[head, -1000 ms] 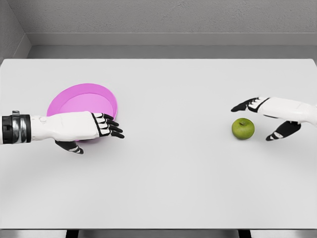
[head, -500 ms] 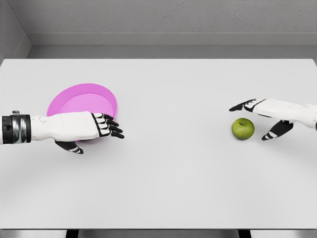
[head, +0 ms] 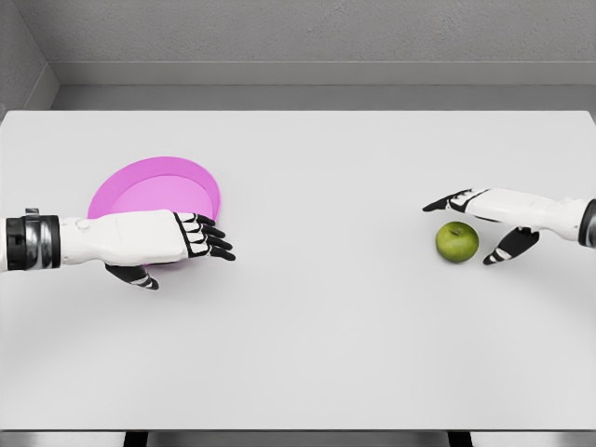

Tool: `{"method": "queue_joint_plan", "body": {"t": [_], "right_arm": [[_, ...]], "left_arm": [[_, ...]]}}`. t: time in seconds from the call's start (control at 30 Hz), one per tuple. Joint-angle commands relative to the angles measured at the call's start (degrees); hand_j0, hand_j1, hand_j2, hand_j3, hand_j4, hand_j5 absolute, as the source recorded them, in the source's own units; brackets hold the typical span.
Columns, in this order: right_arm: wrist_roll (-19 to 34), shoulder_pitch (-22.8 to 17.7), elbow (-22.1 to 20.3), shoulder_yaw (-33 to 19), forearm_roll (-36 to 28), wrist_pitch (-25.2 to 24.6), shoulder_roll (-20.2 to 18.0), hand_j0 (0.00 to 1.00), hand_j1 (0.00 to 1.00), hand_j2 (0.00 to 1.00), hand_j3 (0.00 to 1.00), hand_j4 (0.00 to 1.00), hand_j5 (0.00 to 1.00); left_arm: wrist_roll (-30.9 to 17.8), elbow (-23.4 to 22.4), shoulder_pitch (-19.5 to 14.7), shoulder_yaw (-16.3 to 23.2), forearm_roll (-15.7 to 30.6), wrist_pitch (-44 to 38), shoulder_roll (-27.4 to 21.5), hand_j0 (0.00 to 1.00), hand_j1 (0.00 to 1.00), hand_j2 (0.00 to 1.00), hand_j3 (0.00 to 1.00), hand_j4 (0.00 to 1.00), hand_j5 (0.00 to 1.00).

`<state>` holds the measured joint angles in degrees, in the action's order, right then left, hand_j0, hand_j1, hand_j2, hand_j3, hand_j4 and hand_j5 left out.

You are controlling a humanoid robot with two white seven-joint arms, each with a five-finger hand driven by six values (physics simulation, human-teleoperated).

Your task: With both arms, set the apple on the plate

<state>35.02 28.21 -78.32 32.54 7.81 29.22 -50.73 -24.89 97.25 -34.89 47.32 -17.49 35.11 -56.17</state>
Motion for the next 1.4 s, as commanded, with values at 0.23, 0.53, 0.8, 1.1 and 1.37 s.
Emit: {"method": "queue_joint_plan", "body": {"t": [0.23,0.53,0.8,1.1,1.37], "right_arm": [[-0.02,0.09,2.30,0.07,2.04,-0.13,2.30,1.00,1.00,1.00,1.00,1.00,1.00],[-0.02,0.09,2.56,0.07,2.12,-0.13,2.65,0.93,0.93,0.93,0.93,0.93,0.93],[-0.02,0.09,2.56,-0.02,2.04,0.66,2.65,0.75,0.75,0.75,0.75,0.75,0.75],[-0.02,0.62,2.47,-0.02,1.86,2.42,3.18,0.60,0.60,0.60,0.60,0.60,0.60],[-0.02,0.62,2.21,1.30,-4.99,5.78,4.06,0.60,0.60,0.60,0.60,0.60,0.60]], "left_arm": [[-0.42,-0.04,0.00,-0.03,0.35,-0.11,0.10,1.00,1.00,1.00,1.00,1.00,1.00],[-0.42,-0.04,0.00,-0.03,0.35,-0.11,0.01,1.00,1.00,1.00,1.00,1.00,1.00],[-0.42,-0.04,0.00,-0.03,0.35,-0.11,0.01,1.00,1.00,1.00,1.00,1.00,1.00],[-0.42,-0.13,0.00,-0.03,0.35,-0.11,0.10,1.00,1.00,1.00,1.00,1.00,1.00],[-0.42,-0.13,0.00,-0.03,0.35,-0.11,0.10,1.00,1.00,1.00,1.00,1.00,1.00]]}}
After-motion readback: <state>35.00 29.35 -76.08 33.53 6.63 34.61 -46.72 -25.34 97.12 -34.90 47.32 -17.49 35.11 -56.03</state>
